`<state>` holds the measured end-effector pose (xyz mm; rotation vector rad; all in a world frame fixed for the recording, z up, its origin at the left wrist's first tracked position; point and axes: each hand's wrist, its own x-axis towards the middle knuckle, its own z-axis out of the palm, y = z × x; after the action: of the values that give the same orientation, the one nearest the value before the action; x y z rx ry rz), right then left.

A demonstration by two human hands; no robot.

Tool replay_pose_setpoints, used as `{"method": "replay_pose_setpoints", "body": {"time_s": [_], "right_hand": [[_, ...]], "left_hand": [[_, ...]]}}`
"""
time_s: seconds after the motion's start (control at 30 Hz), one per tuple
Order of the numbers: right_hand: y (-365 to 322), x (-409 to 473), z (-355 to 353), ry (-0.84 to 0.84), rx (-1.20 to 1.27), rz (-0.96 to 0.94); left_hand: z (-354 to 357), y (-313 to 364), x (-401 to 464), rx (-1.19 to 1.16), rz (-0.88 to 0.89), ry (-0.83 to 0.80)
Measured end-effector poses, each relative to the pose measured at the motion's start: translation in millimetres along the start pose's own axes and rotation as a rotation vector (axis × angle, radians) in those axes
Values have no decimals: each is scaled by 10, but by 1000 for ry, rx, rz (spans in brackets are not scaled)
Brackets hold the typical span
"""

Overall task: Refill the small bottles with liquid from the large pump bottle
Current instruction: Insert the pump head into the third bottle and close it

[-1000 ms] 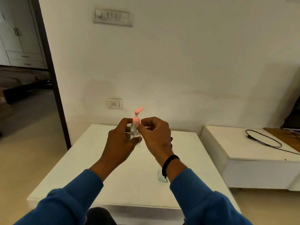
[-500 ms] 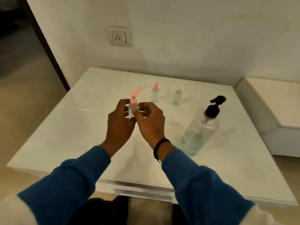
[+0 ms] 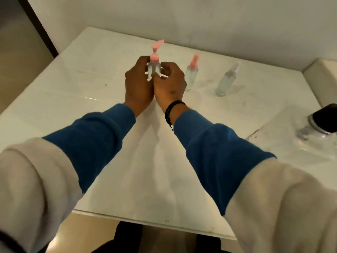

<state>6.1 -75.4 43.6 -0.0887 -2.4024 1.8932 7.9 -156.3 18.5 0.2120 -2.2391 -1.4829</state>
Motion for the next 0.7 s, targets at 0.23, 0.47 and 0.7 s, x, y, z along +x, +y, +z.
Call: {"method": "replay_pose_setpoints", "body": {"time_s": [0.23, 0.47, 0.7], "right_hand": [[32, 180, 75, 36, -23, 24], [-46, 178, 55, -8, -89, 72], [-127, -233, -151, -60, -95, 58]], "left_hand": [[98, -66, 246, 112, -14, -8], [67, -50, 255, 224, 5, -39], [-83, 419, -367, 37, -155, 169]]}}
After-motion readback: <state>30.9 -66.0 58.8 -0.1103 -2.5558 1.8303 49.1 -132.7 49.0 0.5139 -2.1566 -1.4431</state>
